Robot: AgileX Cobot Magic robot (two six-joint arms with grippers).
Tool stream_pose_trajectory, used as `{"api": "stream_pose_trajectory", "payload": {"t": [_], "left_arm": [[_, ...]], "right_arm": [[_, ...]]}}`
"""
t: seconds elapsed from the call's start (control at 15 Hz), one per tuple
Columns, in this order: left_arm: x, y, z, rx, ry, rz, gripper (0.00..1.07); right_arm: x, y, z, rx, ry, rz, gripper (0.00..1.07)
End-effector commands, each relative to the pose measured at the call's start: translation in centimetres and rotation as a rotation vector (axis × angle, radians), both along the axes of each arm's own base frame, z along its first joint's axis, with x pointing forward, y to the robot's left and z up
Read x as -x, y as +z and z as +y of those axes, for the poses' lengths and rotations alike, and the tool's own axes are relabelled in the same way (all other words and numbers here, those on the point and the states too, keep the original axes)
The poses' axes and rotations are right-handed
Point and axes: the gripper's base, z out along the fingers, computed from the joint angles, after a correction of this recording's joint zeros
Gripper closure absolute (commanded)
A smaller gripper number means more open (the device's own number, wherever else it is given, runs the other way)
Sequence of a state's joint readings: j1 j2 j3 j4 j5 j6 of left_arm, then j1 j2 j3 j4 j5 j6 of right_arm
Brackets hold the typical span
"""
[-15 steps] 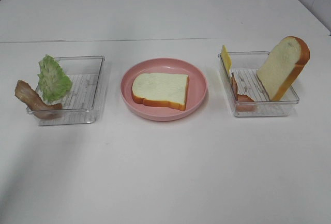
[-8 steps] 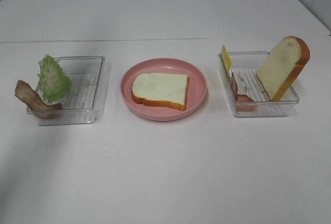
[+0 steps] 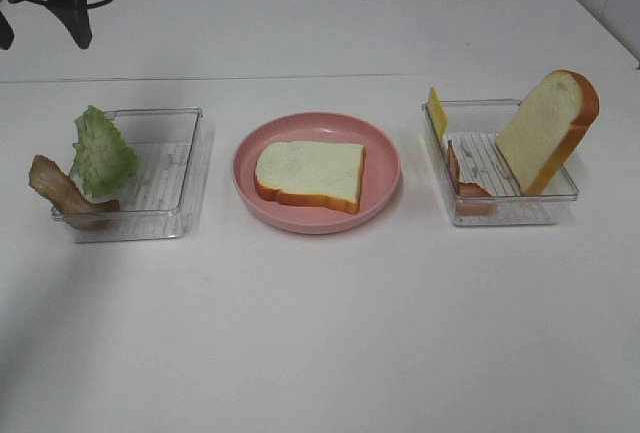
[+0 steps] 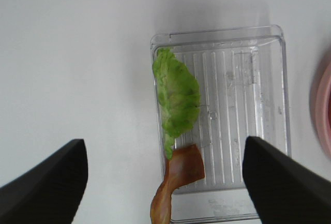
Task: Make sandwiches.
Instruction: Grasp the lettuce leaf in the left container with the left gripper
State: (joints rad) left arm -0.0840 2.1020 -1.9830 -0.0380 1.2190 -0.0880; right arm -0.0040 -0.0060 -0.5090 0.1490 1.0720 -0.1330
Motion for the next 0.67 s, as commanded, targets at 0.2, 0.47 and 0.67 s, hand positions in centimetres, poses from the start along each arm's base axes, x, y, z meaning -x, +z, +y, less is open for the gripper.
{"api": "stream_pose_trajectory", "payload": {"t": [0.2, 0.47, 0.67], "left_arm": [[-0.8, -5.7, 0.1, -0.034, 0.003, 0.183, 0.32], [-1.6, -8.7, -0.1, -0.029, 0.004, 0.217, 0.32], [-2.0, -10.2, -0.1, -0.032, 0.002, 0.223, 0.32]], "right_arm": [[0.1, 0.0, 0.0, 0.004, -0.004, -0.018, 0.32], [0.1, 0.0, 0.0, 0.004, -0.004, -0.018, 0.32], [0.1, 0.0, 0.0, 0.004, -0.004, -0.018, 0.32]]}}
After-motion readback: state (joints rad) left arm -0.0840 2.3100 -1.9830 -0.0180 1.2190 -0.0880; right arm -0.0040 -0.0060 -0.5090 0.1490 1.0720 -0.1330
